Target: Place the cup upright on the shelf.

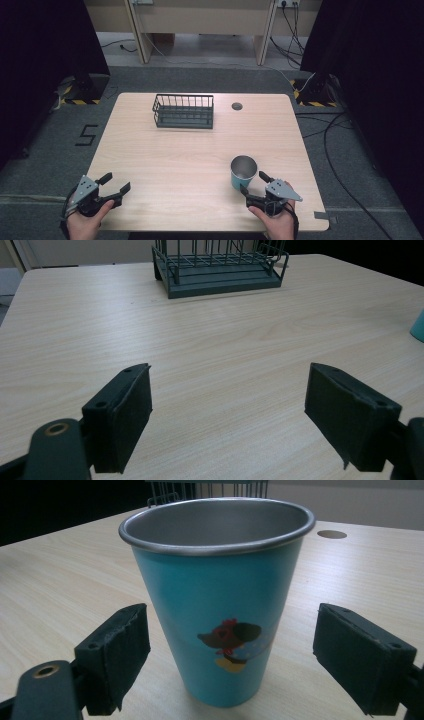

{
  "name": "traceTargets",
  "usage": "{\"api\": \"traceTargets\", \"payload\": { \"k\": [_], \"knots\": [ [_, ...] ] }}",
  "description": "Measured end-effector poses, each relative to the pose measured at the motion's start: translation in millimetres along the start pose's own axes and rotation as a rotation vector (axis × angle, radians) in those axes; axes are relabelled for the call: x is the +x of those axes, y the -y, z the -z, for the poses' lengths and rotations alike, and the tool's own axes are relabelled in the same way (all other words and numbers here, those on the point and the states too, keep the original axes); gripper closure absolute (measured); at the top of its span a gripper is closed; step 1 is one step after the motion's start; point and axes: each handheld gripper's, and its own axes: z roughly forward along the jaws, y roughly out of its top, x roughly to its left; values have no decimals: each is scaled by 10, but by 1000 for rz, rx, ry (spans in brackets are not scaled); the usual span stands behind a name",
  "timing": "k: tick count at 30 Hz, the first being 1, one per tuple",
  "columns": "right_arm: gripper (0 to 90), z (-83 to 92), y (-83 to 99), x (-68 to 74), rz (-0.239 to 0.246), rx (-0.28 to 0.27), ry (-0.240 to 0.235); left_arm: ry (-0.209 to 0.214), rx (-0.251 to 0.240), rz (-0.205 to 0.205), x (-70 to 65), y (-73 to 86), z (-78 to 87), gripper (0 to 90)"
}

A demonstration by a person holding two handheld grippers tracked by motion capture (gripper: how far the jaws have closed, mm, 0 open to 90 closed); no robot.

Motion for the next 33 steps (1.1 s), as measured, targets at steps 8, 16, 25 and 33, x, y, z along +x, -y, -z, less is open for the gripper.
{"api": "traceTargets", "payload": {
  "k": [8, 16, 25, 33],
  "knots": [
    [153, -137, 1, 65, 7, 17, 3, 0, 3, 0, 0, 5, -5, 191],
    [147, -260, -9, 86, 21, 18, 18, 5, 6, 0, -2, 10, -13, 196],
    [145, -360, -45, 107, 26, -1, 30, 4, 7, 2, 4, 14, -12, 200],
    [175, -395, -58, 122, 30, -22, 26, 4, 7, 3, 10, 14, -8, 202]
  ]
}}
